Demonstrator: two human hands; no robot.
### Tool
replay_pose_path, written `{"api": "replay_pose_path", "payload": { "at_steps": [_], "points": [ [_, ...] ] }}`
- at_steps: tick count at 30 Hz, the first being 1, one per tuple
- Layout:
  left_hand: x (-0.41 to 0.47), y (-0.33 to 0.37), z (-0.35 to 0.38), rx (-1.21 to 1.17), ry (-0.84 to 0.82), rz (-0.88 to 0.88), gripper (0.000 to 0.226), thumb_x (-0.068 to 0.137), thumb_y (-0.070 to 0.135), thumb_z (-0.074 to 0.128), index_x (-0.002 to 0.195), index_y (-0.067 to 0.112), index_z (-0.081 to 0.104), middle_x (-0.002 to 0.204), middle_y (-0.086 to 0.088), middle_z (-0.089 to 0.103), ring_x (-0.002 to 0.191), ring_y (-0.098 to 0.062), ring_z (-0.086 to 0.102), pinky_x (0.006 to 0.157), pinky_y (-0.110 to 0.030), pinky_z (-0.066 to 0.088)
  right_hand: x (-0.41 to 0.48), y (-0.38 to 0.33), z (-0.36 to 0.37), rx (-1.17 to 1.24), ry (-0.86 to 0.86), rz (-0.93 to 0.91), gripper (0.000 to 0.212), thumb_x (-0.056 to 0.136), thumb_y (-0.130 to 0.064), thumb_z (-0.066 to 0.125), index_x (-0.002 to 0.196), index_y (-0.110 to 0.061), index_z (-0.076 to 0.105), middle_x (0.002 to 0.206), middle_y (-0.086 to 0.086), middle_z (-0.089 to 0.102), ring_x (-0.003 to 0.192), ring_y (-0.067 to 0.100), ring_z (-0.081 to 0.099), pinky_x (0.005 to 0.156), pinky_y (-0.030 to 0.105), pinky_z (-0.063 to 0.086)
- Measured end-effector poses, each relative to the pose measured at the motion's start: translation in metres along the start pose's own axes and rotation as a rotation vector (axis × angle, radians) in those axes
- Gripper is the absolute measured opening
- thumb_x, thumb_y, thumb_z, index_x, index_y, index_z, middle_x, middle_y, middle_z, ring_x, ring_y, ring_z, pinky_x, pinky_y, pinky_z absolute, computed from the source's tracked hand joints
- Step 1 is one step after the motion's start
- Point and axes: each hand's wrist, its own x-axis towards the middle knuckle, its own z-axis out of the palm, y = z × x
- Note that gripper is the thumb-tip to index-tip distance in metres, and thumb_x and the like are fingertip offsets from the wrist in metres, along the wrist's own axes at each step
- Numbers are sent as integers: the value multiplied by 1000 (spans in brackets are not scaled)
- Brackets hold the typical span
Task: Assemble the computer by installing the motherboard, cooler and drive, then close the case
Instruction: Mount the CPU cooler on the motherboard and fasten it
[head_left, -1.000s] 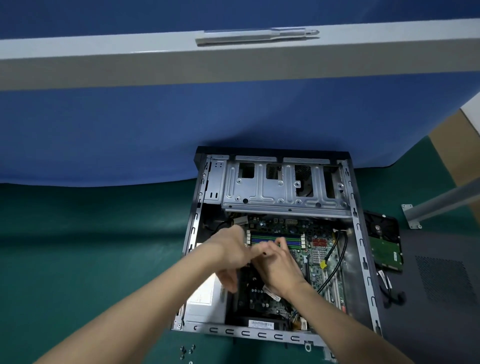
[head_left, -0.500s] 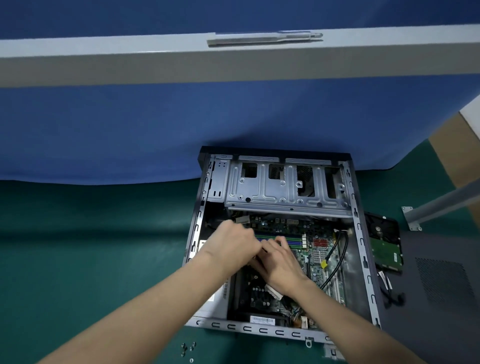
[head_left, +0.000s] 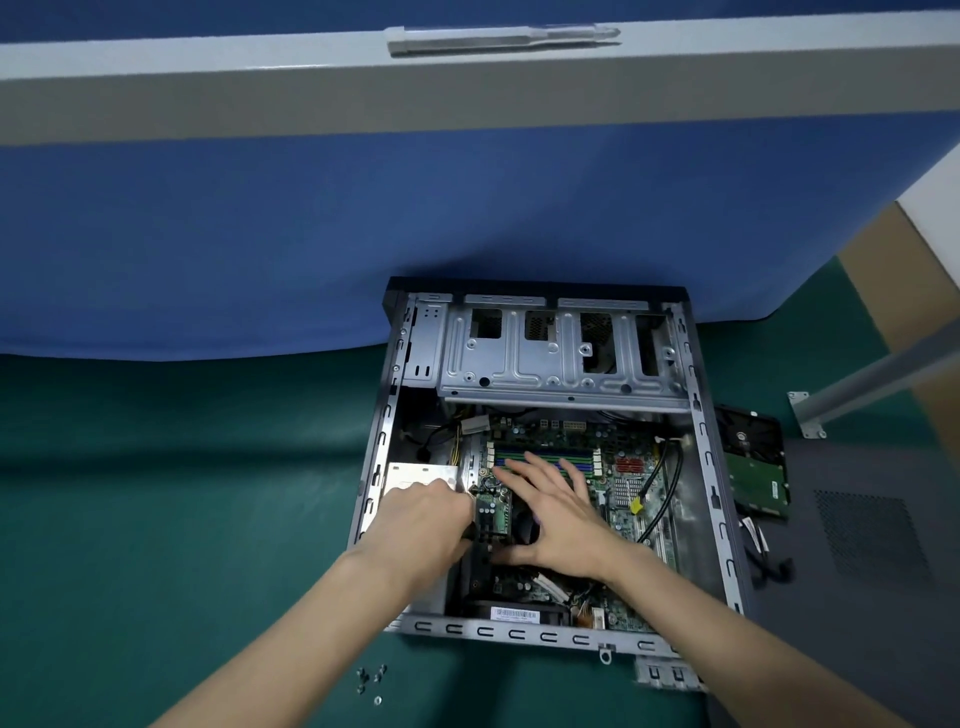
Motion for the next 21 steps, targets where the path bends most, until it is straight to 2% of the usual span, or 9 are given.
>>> {"api": "replay_pose_path", "payload": {
  "at_steps": [7, 15, 21],
  "points": [
    [2, 4, 3, -20, -15, -16, 22, 96, 27, 47, 112, 15, 56, 111, -11, 56, 101, -32, 56, 70, -33, 32, 2, 3, 5, 14, 42, 0, 89, 78, -56, 67, 151, -35, 21, 157, -11, 19, 145, 6, 0, 115, 37, -13],
    [-1, 2, 2, -72, -8, -28, 22, 95, 29, 48, 112, 17, 56, 108, -9, 56, 99, -30, 55, 72, -32, 34, 0, 2, 4, 29, 65, -3, 85, 79, -57, 65, 150, -35, 24, 154, -10, 24, 145, 7, 4, 115, 35, -10],
    [-2, 5, 0, -44, -36, -36, 18, 95, 22, 47, 109, 14, 56, 108, -10, 55, 98, -31, 56, 71, -33, 34, 0, 0, 3, 34, 65, -3, 85, 79, -56, 65, 150, -33, 26, 152, -10, 27, 144, 7, 7, 115, 35, -8]
  ]
}}
